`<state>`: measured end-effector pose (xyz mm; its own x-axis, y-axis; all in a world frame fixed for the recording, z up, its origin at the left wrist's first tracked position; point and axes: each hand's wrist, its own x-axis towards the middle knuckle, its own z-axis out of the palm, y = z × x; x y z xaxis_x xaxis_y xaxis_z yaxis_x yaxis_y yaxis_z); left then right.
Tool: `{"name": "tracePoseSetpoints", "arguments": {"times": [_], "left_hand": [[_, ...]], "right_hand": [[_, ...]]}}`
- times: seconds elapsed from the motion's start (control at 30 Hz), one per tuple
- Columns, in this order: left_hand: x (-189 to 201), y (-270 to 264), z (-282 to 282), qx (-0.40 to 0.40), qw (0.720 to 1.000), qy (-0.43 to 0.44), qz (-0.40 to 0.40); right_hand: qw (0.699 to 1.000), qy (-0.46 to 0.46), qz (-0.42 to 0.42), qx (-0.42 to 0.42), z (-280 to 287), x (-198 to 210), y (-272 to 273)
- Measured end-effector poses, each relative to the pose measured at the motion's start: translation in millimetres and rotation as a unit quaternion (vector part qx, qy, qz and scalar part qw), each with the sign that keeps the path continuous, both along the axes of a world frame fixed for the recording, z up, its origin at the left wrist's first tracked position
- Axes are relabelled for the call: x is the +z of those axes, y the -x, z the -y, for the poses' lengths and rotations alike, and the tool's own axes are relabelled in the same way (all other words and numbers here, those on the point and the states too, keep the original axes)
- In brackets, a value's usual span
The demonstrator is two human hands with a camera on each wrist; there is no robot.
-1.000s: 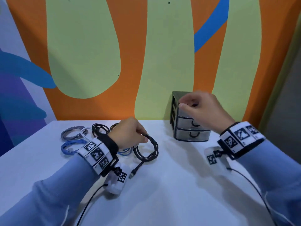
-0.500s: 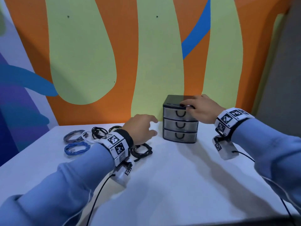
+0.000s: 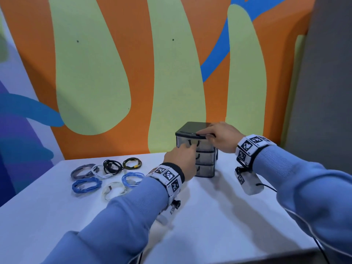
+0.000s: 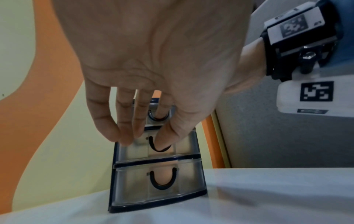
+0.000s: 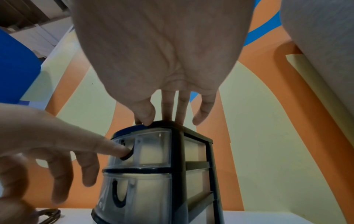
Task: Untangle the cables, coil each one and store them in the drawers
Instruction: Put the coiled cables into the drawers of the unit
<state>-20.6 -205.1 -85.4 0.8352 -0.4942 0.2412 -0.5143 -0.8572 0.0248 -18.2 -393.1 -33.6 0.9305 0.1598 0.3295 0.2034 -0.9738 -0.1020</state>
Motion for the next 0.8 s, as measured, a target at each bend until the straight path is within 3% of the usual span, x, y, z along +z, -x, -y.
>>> {"name": "tracePoseSetpoints", "arguments": {"times": [0.13,0.3,0.6,0.8], "left_hand": [[3.5,1.0,-5.8,0.002,0.998,0.05,-0.027],[3.5,28.1,-24.2,-0.006,0.997,0.075,0.019],[-3.8,83.3,-55.9,-0.022,0.995,0.084,0.057],[-3.6,95.4,-64.1,-0.015,0.996,0.077,0.041]], "right_hand": [[0.999,-0.031,-0.017,-0.01,0.8,1.8,-1.0],[0.996,-0.077,-0.036,-0.012,7.4,8.1,-6.2],[0.997,-0.071,-0.033,-0.026,8.6,5.7,-13.8],[0.997,-0.064,-0.037,-0.031,6.1,6.1,-12.3]]}}
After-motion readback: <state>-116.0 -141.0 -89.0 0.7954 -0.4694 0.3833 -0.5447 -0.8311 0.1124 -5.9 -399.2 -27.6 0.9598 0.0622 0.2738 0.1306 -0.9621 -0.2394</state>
